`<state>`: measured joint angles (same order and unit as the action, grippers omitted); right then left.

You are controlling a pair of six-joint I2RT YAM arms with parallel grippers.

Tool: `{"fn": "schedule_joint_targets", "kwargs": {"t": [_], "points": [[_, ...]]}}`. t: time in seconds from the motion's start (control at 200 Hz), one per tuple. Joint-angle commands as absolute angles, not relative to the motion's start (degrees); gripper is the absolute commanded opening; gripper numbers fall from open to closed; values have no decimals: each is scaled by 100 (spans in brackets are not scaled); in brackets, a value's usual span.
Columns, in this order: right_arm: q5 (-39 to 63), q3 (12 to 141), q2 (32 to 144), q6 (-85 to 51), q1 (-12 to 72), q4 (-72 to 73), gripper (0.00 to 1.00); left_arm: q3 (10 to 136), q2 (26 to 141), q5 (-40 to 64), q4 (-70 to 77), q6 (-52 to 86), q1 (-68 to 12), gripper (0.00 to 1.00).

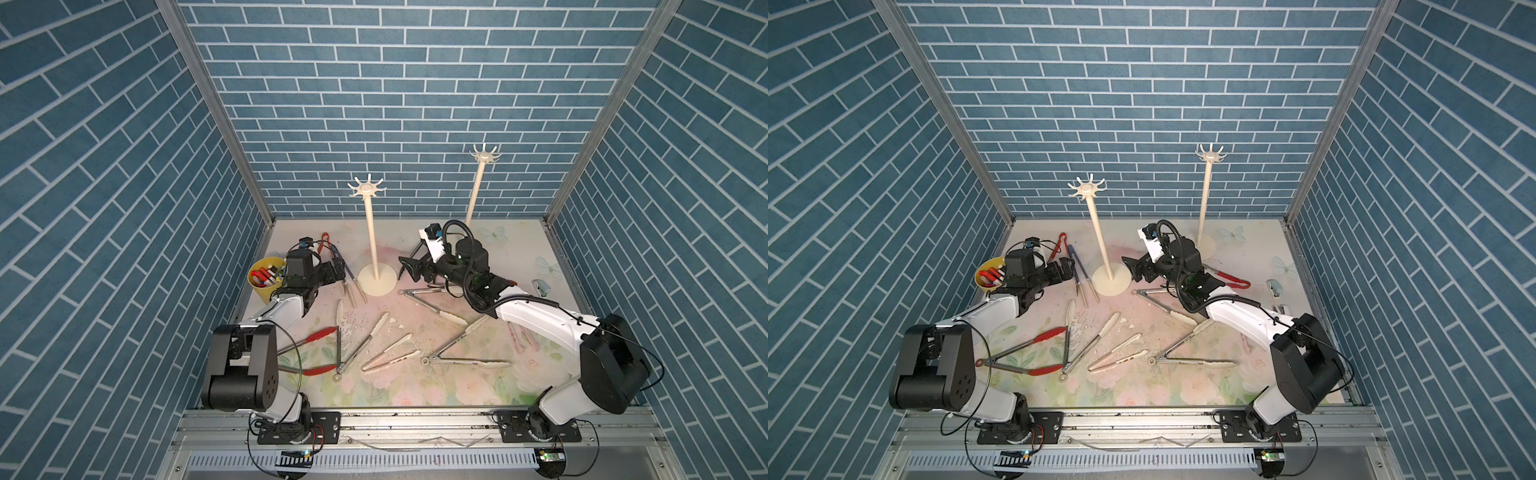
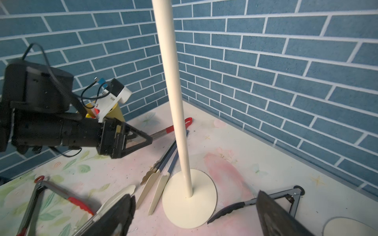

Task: Hang food tongs on kitchen utensil racks
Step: Pick up the food tongs from the center of the board.

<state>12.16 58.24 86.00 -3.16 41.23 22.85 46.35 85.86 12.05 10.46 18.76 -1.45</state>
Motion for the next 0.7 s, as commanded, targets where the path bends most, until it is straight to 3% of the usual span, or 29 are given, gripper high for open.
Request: {"fn": "schedule_joint_targets", "kwargs": {"t": [0.0, 0.15, 0.335, 0.695], "points": [[1482, 5553, 8129, -143, 4131, 2188, 99, 5069, 8712, 819, -57, 1942, -219, 99], [1529, 5200, 7598, -62, 4131, 1838, 99, 5572, 9047, 580, -711, 1961, -292, 93], [1702, 4839, 6934, 97, 4133, 1363, 99, 6223, 9681, 454, -1301, 1949, -377, 77], [1736, 4711, 6060, 146, 4131, 237, 99, 7231, 10448, -23, -2006, 1826, -624, 66]]}}
